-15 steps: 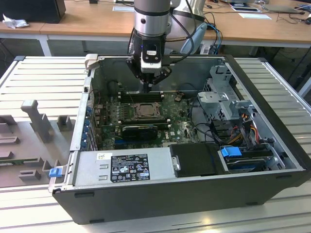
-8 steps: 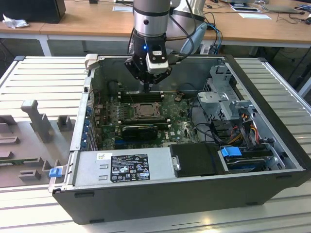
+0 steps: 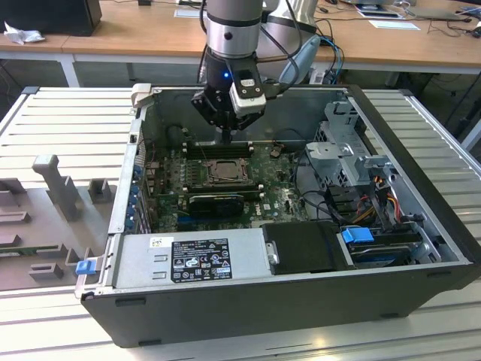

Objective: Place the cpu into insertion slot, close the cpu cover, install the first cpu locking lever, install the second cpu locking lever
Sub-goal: 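Install the first cpu locking lever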

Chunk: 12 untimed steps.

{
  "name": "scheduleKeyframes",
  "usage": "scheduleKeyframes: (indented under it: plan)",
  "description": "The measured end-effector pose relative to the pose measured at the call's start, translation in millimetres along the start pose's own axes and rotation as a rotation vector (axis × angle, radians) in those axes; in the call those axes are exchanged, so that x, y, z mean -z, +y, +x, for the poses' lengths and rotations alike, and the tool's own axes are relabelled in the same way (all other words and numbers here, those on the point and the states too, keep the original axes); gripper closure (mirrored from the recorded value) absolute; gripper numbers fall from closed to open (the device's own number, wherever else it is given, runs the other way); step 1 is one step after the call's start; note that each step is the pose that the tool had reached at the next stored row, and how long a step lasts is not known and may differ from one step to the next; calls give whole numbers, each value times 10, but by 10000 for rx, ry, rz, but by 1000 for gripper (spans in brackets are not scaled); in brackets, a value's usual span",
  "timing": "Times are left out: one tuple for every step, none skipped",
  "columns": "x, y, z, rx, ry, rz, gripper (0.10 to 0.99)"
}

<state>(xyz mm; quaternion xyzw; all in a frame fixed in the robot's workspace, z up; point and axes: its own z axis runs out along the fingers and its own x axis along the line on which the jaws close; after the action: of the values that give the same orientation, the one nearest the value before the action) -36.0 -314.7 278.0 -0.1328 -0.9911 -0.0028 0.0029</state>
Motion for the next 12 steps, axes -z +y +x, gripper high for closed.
scheduleKeyframes:
  plan:
    - [-4, -3, 9, 44, 2, -5, 980]
    - [-16, -11, 40, 84, 5, -20, 980]
    - [-31, -12, 45, 493, 11, -34, 980]
    - [-39, -13, 45, 835, 14, -32, 980]
    - [-43, -13, 45, 1028, 16, -31, 980]
    - [-48, -13, 45, 1240, 17, -29, 980]
    - [-56, -13, 45, 1616, 19, -26, 980]
    - [-62, -13, 45, 1932, 21, -23, 980]
    - [-66, -13, 45, 2150, 23, -22, 980]
    - [-69, -13, 45, 2346, 24, -21, 980]
    - [-72, -13, 45, 2672, 28, -16, 980]
    - [-74, -15, 50, 2799, 26, -17, 980]
